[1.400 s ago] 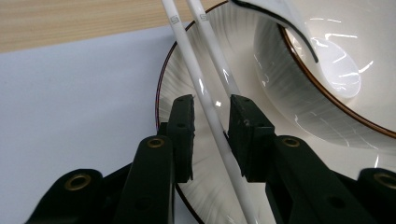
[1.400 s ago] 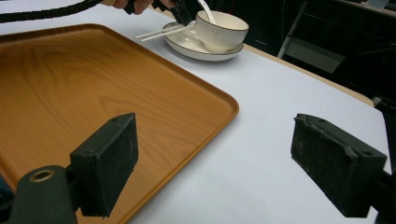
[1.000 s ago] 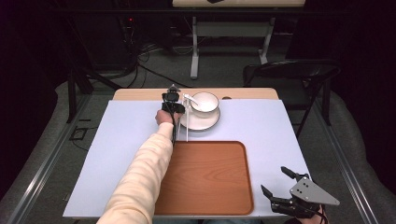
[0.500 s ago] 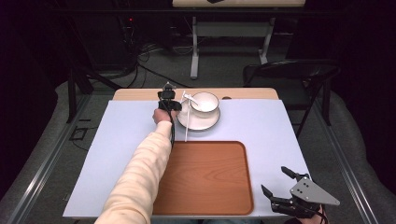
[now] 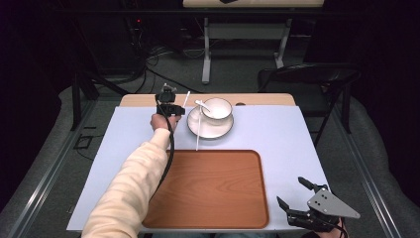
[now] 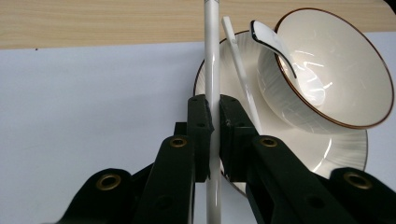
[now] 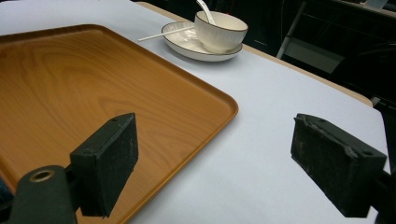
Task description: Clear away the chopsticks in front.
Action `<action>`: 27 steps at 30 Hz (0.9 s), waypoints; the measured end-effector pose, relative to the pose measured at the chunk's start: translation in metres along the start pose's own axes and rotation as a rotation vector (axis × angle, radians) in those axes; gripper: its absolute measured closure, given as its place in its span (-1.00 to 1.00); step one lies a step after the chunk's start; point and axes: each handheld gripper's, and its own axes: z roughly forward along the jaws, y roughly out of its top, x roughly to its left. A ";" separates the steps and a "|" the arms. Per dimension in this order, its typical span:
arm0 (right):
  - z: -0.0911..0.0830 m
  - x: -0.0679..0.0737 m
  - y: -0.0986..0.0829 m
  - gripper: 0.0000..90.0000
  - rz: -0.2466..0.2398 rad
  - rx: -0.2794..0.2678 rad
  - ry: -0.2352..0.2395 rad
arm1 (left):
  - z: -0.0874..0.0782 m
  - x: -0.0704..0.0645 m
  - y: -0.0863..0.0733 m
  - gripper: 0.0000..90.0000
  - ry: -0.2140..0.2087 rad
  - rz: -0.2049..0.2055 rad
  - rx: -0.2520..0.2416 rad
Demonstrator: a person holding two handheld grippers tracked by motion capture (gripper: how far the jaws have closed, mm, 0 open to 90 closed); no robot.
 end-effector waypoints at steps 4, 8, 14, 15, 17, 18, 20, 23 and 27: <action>0.000 0.000 0.000 -0.68 0.000 0.000 0.000 | -0.013 0.004 -0.004 0.87 -0.010 0.003 -0.011; 0.000 0.001 0.000 -0.68 -0.002 0.000 0.001 | -0.022 0.008 -0.008 0.87 -0.014 0.007 -0.020; 0.000 0.000 0.000 -0.68 -0.001 0.000 0.000 | -0.039 0.015 -0.022 0.87 -0.044 -0.001 -0.029; 0.000 0.001 0.000 -0.68 -0.001 0.000 0.000 | -0.041 0.015 -0.024 0.87 -0.046 -0.001 -0.031; 0.000 0.001 0.000 -0.68 -0.001 0.000 0.001 | -0.047 0.016 -0.027 0.87 -0.055 0.001 -0.036; 0.000 0.001 0.000 -0.68 -0.002 0.000 0.000 | -0.050 0.015 -0.029 0.87 -0.054 0.005 -0.041; 0.000 0.001 0.000 -0.68 -0.002 0.000 0.001 | -0.056 0.016 -0.032 0.87 -0.056 0.015 -0.048; 0.000 0.001 0.000 -0.68 -0.004 0.000 -0.001 | -0.065 0.016 -0.039 0.87 -0.062 0.016 -0.063; 0.000 0.001 0.000 -0.68 -0.005 0.002 -0.001 | -0.074 0.016 -0.048 0.87 -0.071 0.021 -0.081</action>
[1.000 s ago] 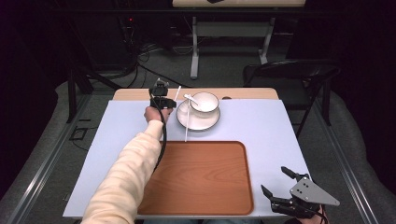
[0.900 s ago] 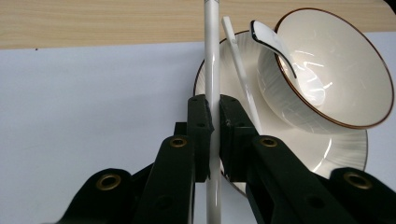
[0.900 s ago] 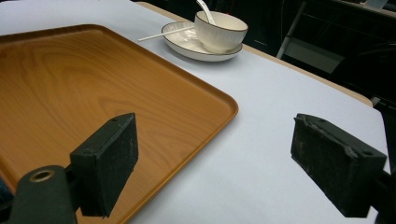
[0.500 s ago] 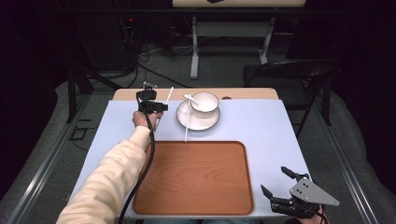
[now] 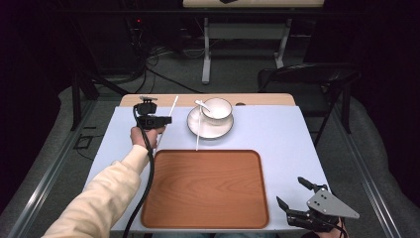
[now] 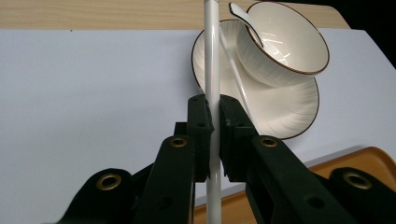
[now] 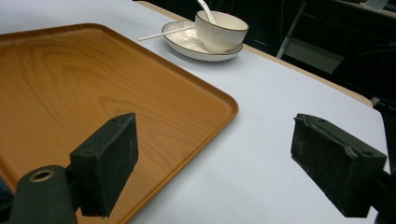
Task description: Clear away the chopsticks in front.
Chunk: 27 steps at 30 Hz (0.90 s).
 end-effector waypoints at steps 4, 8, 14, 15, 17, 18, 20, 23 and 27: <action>0.000 0.000 0.000 -0.68 0.000 0.001 0.000 | -0.007 0.000 -0.009 0.87 -0.014 0.003 -0.001; 0.000 0.000 0.000 -0.68 -0.001 0.001 0.000 | -0.013 0.001 -0.018 0.87 -0.019 0.000 -0.005; 0.000 0.000 0.000 -0.68 -0.001 0.001 0.002 | -0.024 0.003 -0.031 0.87 -0.026 -0.009 -0.022; 0.000 0.000 0.000 -0.68 -0.002 0.000 0.001 | -0.025 0.003 -0.033 0.87 -0.026 -0.010 -0.026; 0.000 0.000 0.000 -0.68 -0.001 0.001 0.001 | -0.028 0.003 -0.039 0.87 -0.032 -0.015 -0.027; 0.000 0.001 0.000 -0.68 -0.003 0.001 0.001 | -0.030 0.003 -0.042 0.87 -0.036 -0.012 -0.028; 0.000 0.000 0.000 -0.68 -0.002 0.001 0.001 | -0.032 0.003 -0.048 0.87 -0.041 -0.013 -0.027; 0.000 0.001 0.000 -0.68 -0.002 0.001 0.001 | -0.035 0.003 -0.057 0.87 -0.048 -0.014 -0.019; 0.000 0.000 0.000 -0.68 -0.004 0.002 0.001 | -0.037 0.002 -0.068 0.87 -0.054 -0.014 -0.019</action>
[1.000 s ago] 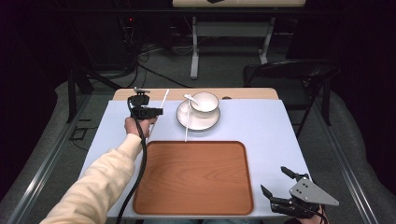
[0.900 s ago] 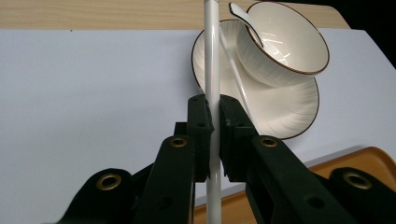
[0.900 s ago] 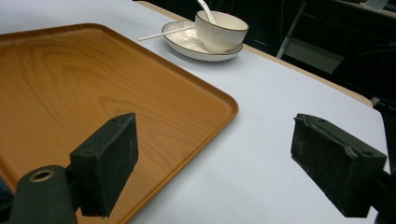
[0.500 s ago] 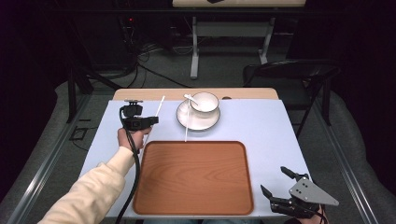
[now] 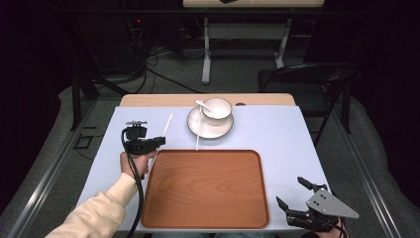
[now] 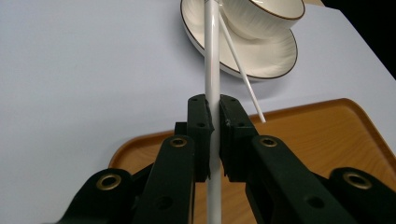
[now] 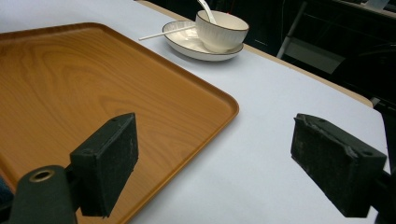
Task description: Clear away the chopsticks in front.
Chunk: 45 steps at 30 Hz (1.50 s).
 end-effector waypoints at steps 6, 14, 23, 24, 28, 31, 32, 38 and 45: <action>0.000 0.000 0.000 -0.68 0.000 0.000 0.000 | -0.002 -0.001 -0.018 0.87 0.019 0.010 -0.008; 0.000 0.000 0.000 -0.68 0.000 -0.002 0.001 | -0.004 -0.001 -0.047 0.87 0.040 -0.011 -0.002; 0.000 0.000 0.000 -0.68 0.000 -0.002 0.001 | -0.004 -0.001 -0.074 0.87 0.072 -0.039 0.010; 0.000 0.000 0.000 -0.68 0.001 -0.002 0.001 | -0.004 0.000 -0.077 0.87 0.079 -0.040 0.014; 0.000 0.000 0.000 -0.68 0.001 -0.003 0.002 | -0.004 0.003 -0.088 0.87 0.098 -0.063 0.030; 0.000 0.000 0.000 -0.68 0.002 -0.004 0.003 | -0.003 0.005 -0.094 0.87 0.107 -0.079 0.048; 0.000 0.000 0.000 -0.68 0.000 -0.003 0.003 | -0.002 0.006 -0.096 0.87 0.111 -0.080 0.049; 0.001 0.000 0.000 -0.68 -0.001 -0.005 0.004 | -0.002 0.006 -0.101 0.87 0.125 -0.077 0.079; 0.001 0.000 0.000 -0.68 0.000 -0.006 0.005 | 0.000 0.007 -0.104 0.86 0.141 -0.081 0.102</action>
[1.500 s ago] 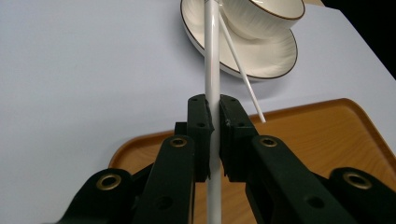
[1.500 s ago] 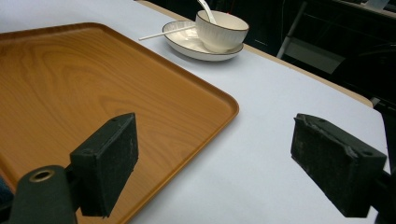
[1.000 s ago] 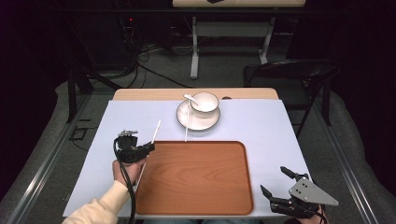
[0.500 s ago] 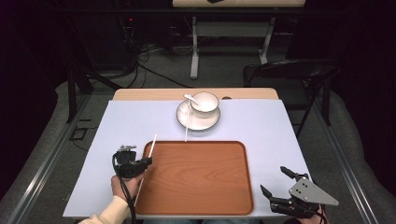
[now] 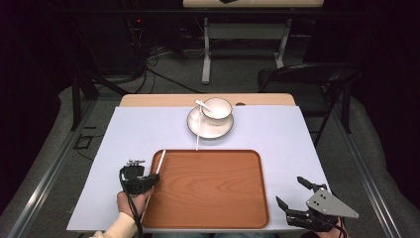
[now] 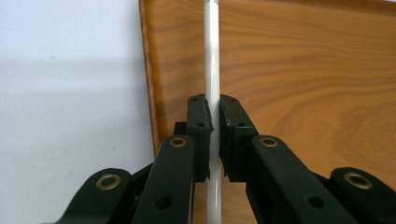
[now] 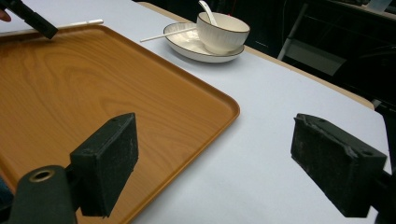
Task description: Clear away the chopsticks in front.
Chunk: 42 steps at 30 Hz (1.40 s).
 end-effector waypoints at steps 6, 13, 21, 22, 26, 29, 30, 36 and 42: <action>0.000 0.000 0.000 -0.68 0.000 0.000 0.000 | 0.002 -0.001 -0.002 0.86 0.014 0.008 0.019; 0.000 0.000 0.000 -0.68 0.000 -0.001 0.000 | 0.001 -0.001 -0.004 0.86 0.025 0.022 0.024; 0.000 0.000 0.000 -0.68 0.001 -0.002 -0.001 | 0.001 -0.002 -0.004 0.79 0.026 0.047 0.026; 0.000 0.000 0.000 -0.68 0.002 -0.001 -0.001 | 0.000 -0.003 -0.004 0.76 0.027 0.052 0.029; 0.000 0.000 0.000 -0.68 0.002 -0.002 -0.001 | 0.000 -0.003 -0.004 0.67 0.010 0.067 0.029; 0.000 0.000 0.000 -0.68 -0.001 -0.001 0.001 | 0.000 -0.002 -0.003 0.43 -0.016 0.070 0.035; 0.000 0.000 0.000 -0.68 0.000 -0.002 -0.001 | -0.001 -0.003 -0.002 0.30 -0.024 0.086 0.041; 0.000 0.000 0.000 -0.68 0.000 -0.001 -0.002 | -0.012 -0.001 0.008 -0.20 -0.052 0.123 0.009; 0.000 0.000 0.000 -0.68 -0.003 0.000 -0.001 | -0.025 -0.003 0.032 -0.59 -0.083 0.182 -0.029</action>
